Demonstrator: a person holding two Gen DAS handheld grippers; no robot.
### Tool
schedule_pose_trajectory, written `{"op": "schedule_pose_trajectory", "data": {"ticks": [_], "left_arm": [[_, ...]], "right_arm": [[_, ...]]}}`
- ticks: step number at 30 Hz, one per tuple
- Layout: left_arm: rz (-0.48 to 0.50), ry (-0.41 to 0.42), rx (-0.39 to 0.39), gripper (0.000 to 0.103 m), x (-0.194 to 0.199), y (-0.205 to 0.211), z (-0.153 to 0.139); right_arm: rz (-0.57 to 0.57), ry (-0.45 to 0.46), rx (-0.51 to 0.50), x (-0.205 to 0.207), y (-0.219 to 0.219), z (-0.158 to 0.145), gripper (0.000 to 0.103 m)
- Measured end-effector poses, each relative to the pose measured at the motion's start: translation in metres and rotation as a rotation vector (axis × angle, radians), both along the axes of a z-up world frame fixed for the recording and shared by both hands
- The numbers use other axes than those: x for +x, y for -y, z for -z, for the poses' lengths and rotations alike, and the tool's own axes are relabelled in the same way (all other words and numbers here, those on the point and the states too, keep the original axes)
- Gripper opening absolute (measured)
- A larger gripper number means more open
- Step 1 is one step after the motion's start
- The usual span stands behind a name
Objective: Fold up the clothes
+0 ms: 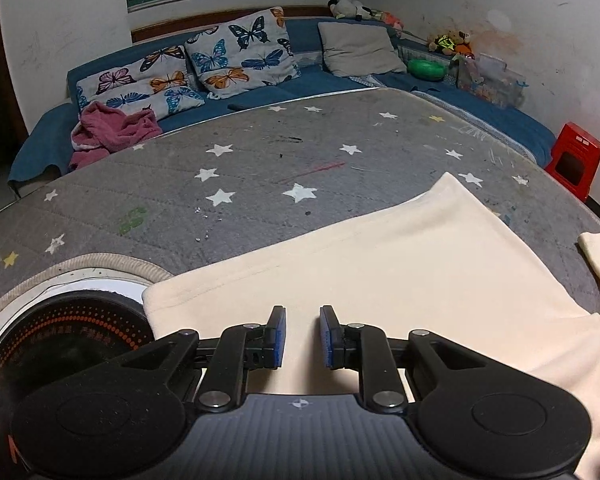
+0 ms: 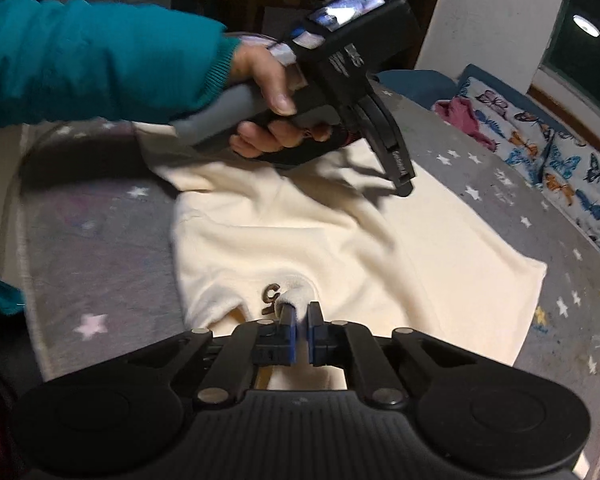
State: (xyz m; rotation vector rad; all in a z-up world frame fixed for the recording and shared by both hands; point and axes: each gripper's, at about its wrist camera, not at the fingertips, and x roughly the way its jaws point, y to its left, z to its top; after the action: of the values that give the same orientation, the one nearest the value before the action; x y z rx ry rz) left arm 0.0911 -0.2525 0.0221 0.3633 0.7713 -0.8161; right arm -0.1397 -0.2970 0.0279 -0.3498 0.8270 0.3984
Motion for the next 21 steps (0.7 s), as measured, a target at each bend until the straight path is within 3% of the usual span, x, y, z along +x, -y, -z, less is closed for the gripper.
{"op": "schedule_pose_trajectory", "data": {"ticks": [11, 15, 21], "left_arm": [[-0.010, 0.014, -0.006, 0.032, 0.004, -0.002, 0.002], [-0.019, 0.030, -0.011, 0.031, 0.001, -0.013, -0.005], [-0.070, 0.060, -0.076, 0.031, -0.015, -0.062, -0.029]], "right_arm": [[-0.103, -0.089, -0.026, -0.037, -0.017, 0.006, 0.005], [-0.109, -0.119, 0.032, -0.033, -0.010, -0.002, 0.009], [-0.096, -0.044, 0.105, -0.026, -0.010, -0.020, 0.011]]}}
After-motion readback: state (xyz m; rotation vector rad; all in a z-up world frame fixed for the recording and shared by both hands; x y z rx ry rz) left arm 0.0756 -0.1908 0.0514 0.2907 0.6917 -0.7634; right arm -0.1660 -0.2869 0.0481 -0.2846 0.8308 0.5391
